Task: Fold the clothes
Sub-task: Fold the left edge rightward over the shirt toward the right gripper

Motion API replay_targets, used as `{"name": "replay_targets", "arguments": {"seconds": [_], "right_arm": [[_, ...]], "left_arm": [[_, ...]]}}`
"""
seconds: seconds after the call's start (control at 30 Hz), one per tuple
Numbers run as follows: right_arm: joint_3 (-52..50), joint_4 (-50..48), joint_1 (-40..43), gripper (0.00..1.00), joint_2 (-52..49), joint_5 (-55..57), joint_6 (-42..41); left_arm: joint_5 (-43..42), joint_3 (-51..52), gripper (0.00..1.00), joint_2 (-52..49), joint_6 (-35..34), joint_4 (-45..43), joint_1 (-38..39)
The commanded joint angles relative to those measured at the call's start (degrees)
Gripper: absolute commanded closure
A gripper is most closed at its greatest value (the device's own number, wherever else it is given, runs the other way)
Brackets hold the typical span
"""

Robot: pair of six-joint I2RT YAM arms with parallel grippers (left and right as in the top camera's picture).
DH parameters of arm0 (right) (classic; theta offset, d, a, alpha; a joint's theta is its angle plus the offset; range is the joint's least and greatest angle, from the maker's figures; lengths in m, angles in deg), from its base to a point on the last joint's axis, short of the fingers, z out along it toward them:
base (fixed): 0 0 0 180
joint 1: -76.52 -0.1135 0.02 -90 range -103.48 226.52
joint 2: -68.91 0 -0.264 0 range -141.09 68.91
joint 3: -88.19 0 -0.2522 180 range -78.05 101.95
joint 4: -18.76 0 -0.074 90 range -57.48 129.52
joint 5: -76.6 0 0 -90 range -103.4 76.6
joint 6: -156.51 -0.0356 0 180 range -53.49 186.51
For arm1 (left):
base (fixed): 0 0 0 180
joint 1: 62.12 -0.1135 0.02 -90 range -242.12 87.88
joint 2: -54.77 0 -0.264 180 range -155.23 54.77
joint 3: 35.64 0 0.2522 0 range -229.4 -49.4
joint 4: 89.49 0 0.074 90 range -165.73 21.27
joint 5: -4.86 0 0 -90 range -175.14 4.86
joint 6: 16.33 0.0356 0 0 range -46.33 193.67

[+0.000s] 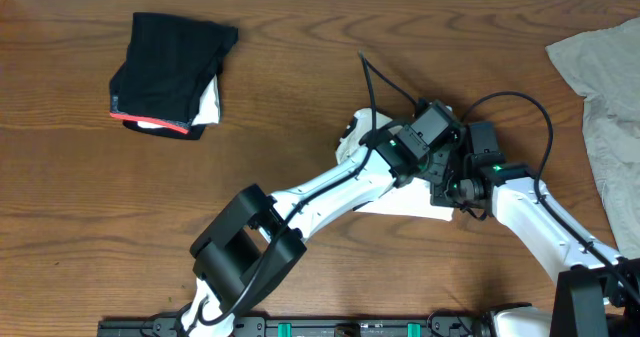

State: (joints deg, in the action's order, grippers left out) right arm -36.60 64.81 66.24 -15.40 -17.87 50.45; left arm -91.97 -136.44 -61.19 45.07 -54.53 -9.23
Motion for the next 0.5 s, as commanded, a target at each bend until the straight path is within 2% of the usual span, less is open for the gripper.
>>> {"name": "replay_targets", "arguments": {"seconds": [0.0,0.03,0.07,0.13,0.17,0.27,0.47], "right_arm": [[-0.4,-0.1,-0.3,0.98,-0.5,0.2,-0.2],[-0.4,-0.1,-0.3,0.98,-0.5,0.2,-0.2],[-0.4,-0.1,-0.3,0.98,-0.5,0.2,-0.2],[-0.4,-0.1,-0.3,0.98,-0.5,0.2,-0.2],[-0.4,-0.1,-0.3,0.97,-0.5,0.2,-0.2],[-0.4,-0.1,-0.3,0.96,-0.5,0.2,-0.2],[0.2,0.0,-0.3,0.94,-0.2,-1.0,2.6]], "left_arm": [[-0.7,-1.2,0.83,-1.2,-0.9,-0.8,1.9],[-0.7,-1.2,0.62,-1.3,-0.9,-0.8,2.2],[-0.7,-1.2,0.46,-1.3,-0.8,-0.8,2.5],[-1.0,-1.4,0.22,-0.9,-0.2,-0.8,2.6],[-1.7,-1.6,0.16,-0.5,0.5,-0.8,2.4],[-3.1,-2.4,0.08,2.8,1.4,-0.5,1.4],[-3.0,-2.5,0.06,15.8,2.4,2.2,-3.2]]}}
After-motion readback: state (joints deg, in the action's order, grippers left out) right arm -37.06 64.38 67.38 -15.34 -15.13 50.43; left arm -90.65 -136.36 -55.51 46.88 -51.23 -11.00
